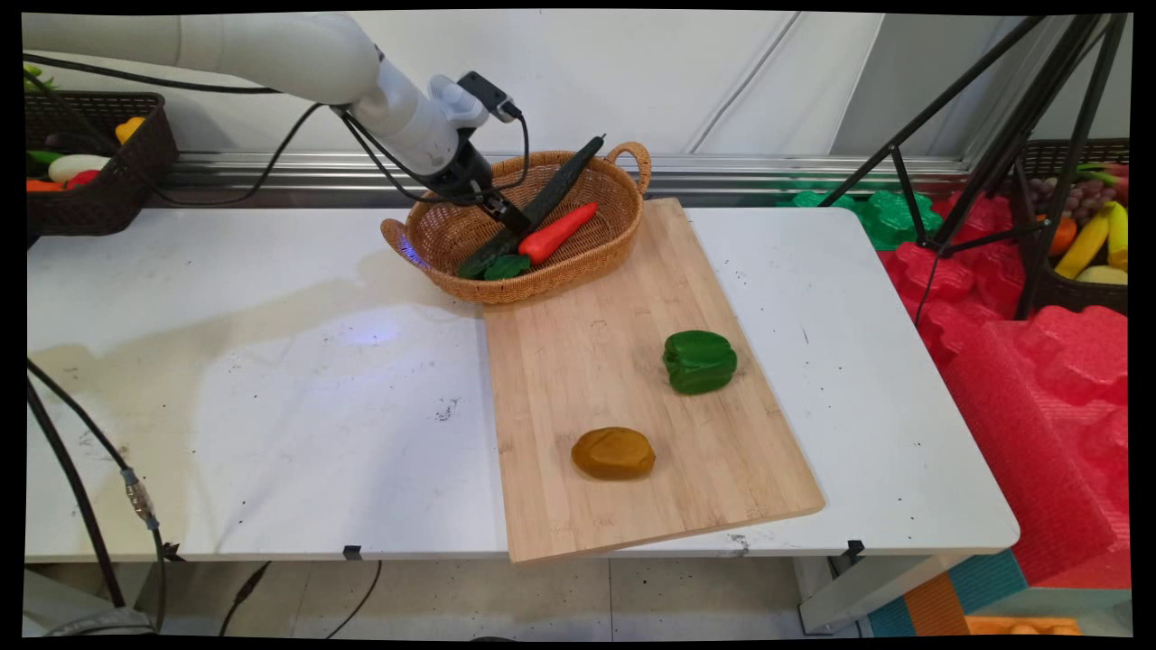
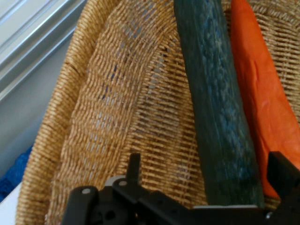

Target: Pick up the cucumber from the vegetable basket, then place the picked object on the cutting board

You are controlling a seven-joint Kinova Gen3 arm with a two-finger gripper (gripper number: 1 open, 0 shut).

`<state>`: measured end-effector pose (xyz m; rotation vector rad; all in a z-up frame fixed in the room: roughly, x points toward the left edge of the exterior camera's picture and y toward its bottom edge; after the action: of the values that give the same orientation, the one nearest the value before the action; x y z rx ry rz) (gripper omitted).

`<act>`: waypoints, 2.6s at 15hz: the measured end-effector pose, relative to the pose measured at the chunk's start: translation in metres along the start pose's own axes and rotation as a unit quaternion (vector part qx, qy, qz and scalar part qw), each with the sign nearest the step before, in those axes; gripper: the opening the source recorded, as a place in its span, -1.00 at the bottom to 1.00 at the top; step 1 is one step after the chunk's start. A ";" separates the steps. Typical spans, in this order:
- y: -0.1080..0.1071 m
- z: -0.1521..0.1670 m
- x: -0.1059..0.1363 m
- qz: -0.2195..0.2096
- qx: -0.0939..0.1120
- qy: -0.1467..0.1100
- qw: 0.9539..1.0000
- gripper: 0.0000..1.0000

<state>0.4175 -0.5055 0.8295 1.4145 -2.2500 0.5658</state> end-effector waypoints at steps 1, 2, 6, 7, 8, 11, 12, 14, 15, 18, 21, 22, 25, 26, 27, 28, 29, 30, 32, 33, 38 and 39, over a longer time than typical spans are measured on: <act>0.000 0.004 0.000 -0.003 -0.002 0.000 1.000 1.00; 0.000 0.007 0.001 -0.005 -0.003 -0.001 1.000 1.00; 0.000 0.021 0.002 -0.017 -0.011 -0.001 1.000 -1.00; 0.001 0.022 0.002 -0.019 -0.011 0.000 1.000 -1.00; 0.001 0.023 0.002 -0.022 -0.012 0.001 1.000 -1.00; 0.002 0.023 0.002 -0.028 -0.013 0.006 0.999 -1.00; 0.003 0.021 0.002 -0.032 -0.013 0.009 0.999 -1.00; 0.006 0.014 0.002 -0.038 -0.011 0.017 0.999 -1.00; 0.008 0.008 0.002 -0.040 -0.009 0.022 0.999 -1.00; 0.013 -0.014 0.007 -0.042 -0.002 0.043 0.998 -1.00; 0.022 -0.048 0.020 -0.035 0.007 0.075 0.997 -1.00; 0.025 -0.060 0.024 -0.031 0.009 0.086 0.996 -1.00; 0.040 -0.096 0.035 -0.020 0.008 0.115 0.993 -1.00; 0.047 -0.110 0.037 -0.017 0.006 0.124 0.992 -1.00; 0.053 -0.119 0.038 -0.016 0.004 0.129 0.991 -1.00; 0.059 -0.127 0.038 -0.014 0.001 0.133 0.991 -1.00; 0.066 -0.136 0.037 -0.013 -0.003 0.135 0.991 -1.00; 0.076 -0.145 0.034 -0.010 -0.009 0.135 0.991 -1.00; 0.095 -0.158 0.026 -0.003 -0.020 0.128 0.992 -1.00; 0.102 -0.161 0.023 0.000 -0.024 0.123 0.992 -1.00; 0.141 -0.165 0.004 0.019 -0.043 0.087 0.995 -1.00; 0.149 -0.163 0.001 0.024 -0.046 0.077 0.996 -1.00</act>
<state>0.3032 -0.3577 0.9477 1.2320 -2.1626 0.5589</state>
